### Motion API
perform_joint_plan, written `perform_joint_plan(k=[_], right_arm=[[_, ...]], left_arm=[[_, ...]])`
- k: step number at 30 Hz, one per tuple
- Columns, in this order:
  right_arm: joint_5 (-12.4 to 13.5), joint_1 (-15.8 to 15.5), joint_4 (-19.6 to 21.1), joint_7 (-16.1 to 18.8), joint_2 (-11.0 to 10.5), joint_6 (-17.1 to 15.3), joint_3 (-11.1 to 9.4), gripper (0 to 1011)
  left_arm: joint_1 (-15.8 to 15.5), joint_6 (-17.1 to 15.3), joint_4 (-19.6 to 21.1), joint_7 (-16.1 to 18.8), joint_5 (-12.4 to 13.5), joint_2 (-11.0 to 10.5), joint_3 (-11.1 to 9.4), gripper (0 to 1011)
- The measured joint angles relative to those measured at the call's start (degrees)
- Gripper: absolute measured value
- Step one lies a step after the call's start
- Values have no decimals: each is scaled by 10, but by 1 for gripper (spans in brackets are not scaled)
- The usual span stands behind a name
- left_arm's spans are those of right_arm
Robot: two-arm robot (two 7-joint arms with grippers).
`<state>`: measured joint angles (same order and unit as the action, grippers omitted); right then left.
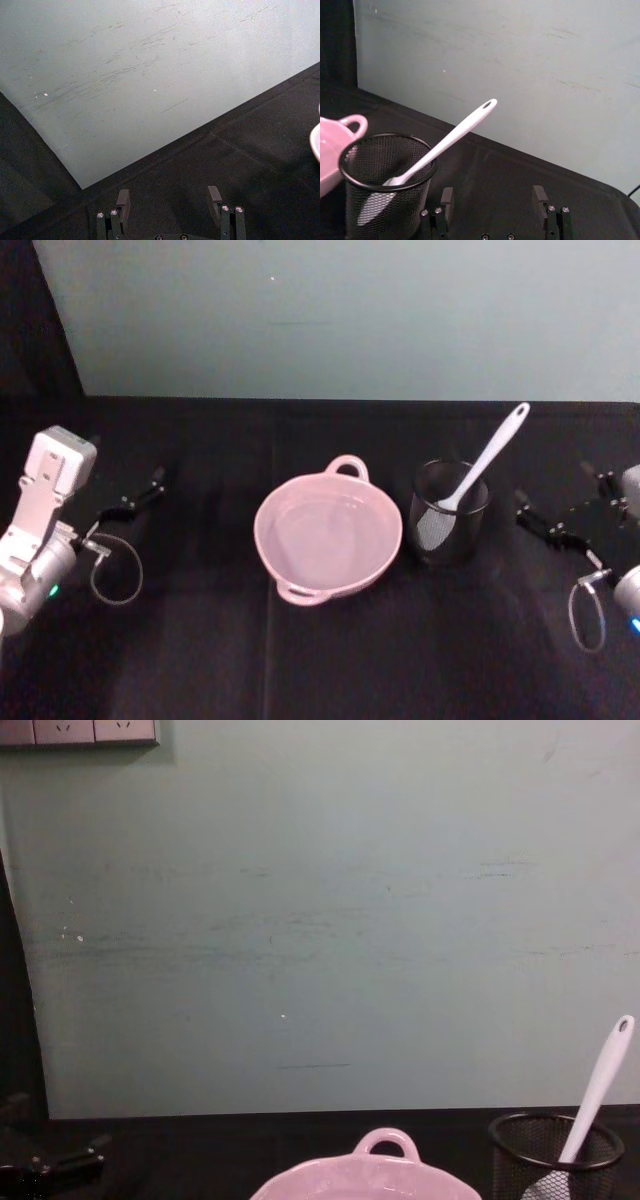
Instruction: Use the one hand to pick up the spoon and stir the clear water in the bowl.
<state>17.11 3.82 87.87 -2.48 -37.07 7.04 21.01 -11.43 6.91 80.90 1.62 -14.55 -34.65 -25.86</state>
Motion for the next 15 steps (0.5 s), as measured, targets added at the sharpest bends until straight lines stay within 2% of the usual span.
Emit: perform_joint_plan(k=[3, 5, 6, 7, 8, 11, 13, 15], right_arm=[[26, -35, 34, 1, -7, 0, -25, 1003], [39, -47, 46, 5, -8, 0, -33, 1003], [53, -57, 56, 12, -7, 0, -41, 1003], [53, -57, 56, 12, -7, 0, -41, 1003], [70, -63, 62, 23, -4, 3, -47, 1003], [94, -64, 62, 46, 5, 10, -52, 1003], [131, -54, 45, 81, 22, 19, -57, 1003], [148, -46, 34, 99, 31, 24, -59, 1003]], left_arm=[[0, 0, 0, 0, 0, 0, 0, 1011], [0, 0, 0, 0, 0, 0, 0, 1011], [0, 0, 0, 0, 0, 0, 0, 1011], [0, 0, 0, 0, 0, 0, 0, 1011], [0, 0, 0, 0, 0, 0, 0, 1011], [0, 0, 0, 0, 0, 0, 0, 1011], [0, 0, 0, 0, 0, 0, 0, 1011], [0, 0, 0, 0, 0, 0, 0, 1011]])
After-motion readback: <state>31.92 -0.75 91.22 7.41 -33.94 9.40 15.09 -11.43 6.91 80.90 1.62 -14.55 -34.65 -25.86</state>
